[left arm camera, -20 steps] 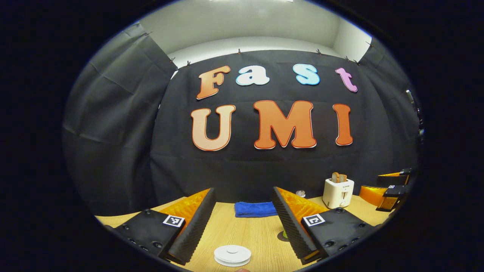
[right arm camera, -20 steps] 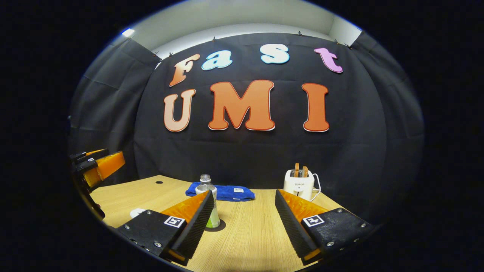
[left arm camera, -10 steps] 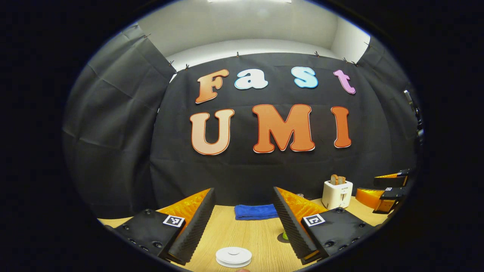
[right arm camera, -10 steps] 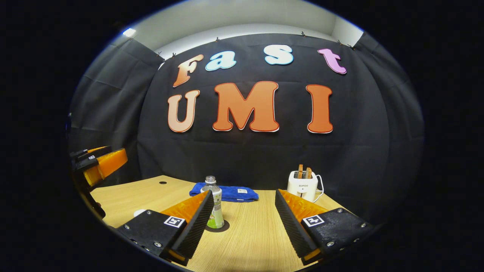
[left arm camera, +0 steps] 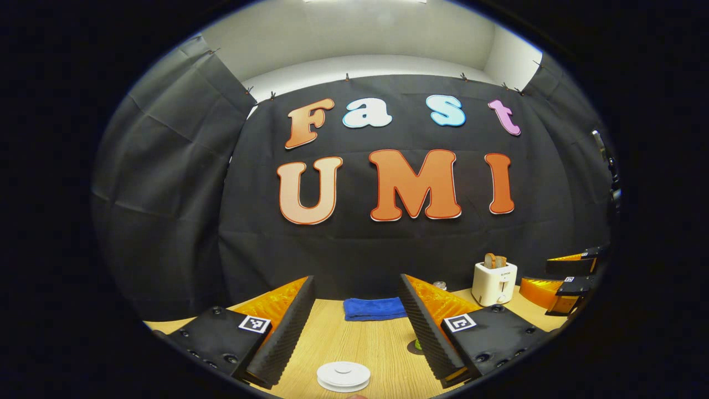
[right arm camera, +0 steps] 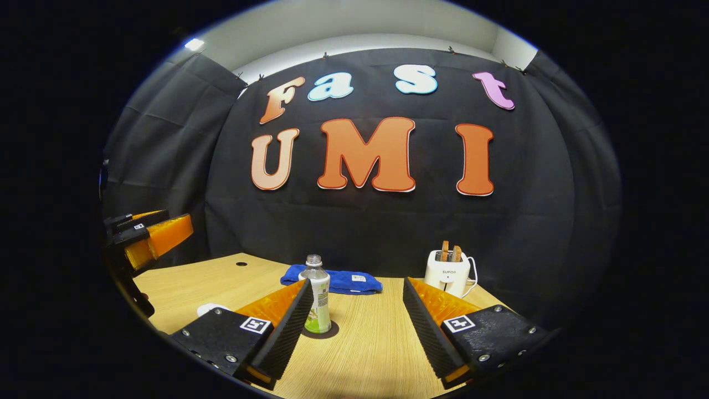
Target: Open the teacup lid with one hand, grasp the water bottle and pour water into the teacup with the other hand; after pouring, place the water bottle on the coaster and then close the teacup lid.
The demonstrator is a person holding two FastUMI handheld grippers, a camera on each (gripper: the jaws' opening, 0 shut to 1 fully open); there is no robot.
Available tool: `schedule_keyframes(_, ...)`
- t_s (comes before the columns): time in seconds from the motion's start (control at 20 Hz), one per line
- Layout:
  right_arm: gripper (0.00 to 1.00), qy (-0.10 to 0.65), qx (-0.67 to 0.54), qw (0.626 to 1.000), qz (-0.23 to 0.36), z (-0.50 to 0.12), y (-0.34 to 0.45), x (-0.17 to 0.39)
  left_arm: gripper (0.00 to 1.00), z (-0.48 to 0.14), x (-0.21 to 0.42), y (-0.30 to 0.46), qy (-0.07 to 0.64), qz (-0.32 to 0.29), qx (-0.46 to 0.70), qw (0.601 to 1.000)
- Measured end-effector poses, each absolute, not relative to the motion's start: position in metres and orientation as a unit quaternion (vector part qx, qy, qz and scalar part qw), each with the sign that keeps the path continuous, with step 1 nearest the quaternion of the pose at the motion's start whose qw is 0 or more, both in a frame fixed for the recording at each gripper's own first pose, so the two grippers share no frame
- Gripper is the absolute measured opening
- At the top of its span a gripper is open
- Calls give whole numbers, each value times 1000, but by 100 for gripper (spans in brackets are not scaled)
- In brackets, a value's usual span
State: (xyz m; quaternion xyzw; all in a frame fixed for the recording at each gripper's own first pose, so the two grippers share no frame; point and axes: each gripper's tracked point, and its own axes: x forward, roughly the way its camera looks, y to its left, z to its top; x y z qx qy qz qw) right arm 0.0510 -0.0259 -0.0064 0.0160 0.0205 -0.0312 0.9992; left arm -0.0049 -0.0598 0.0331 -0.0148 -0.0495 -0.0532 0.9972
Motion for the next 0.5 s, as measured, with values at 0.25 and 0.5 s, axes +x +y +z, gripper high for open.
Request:
schedule_keyframes(0.25, 98, 22, 15, 999, -37, -9, -32, 50, 95, 21, 0, -58, -34, -58, -23, 997)
schedule_keyframes(0.5, 98, 19, 14, 999, -35, -6, -34, 49, 98, 15, 0, -55, -25, -56, -14, 998)
